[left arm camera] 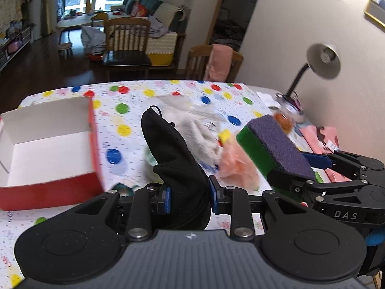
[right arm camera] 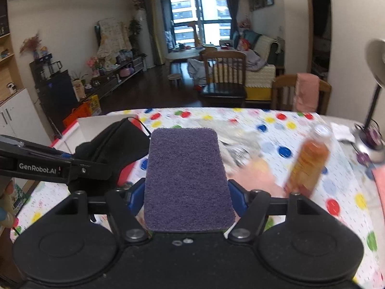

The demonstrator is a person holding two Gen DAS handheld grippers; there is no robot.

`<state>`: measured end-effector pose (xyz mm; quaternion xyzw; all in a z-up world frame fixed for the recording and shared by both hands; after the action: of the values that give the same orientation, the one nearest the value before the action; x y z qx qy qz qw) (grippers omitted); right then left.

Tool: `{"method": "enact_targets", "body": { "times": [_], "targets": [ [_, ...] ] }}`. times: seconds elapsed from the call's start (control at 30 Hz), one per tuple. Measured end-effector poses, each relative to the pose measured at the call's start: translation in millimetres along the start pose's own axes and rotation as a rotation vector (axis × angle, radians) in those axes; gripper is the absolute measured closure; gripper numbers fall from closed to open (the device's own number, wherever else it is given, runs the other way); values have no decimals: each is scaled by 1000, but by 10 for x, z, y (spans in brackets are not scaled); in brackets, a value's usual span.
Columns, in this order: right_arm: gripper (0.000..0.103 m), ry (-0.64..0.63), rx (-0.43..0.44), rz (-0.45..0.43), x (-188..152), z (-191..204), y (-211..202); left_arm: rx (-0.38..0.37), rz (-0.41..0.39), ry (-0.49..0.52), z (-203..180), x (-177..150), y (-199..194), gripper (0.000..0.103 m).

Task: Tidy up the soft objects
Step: 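Carry the black mask with the left gripper while the right gripper carries the sponge into the box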

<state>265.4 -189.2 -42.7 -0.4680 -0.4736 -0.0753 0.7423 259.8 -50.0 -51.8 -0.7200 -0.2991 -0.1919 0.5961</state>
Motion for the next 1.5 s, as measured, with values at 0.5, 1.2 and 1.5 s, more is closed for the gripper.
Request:
{"method": "enact_targets", "body": {
  "times": [0.5,1.2,1.5],
  "targets": [
    [34,-137,42,-10,696,1212,680,111,-49,-68,1492,353,-336,74],
    [34,-262,-48,113,918,2344,2120,190,6,-56,3103,664,136,74],
    [34,-236,-63,228,783,2395,2692,147,91,-85,3377,606,678,74]
  ]
}}
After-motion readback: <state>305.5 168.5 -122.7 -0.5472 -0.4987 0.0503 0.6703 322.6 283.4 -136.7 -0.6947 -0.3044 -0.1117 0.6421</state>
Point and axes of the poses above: each gripper's, at about its wrist camera, not at the fingertips, and y roughly the way its jaws point, z to its left, x to its top, the point moved 8 cm from there along y, roughly the way its jaws point, and after that the axes turned 3 degrees about z, right-handed, at the moved point
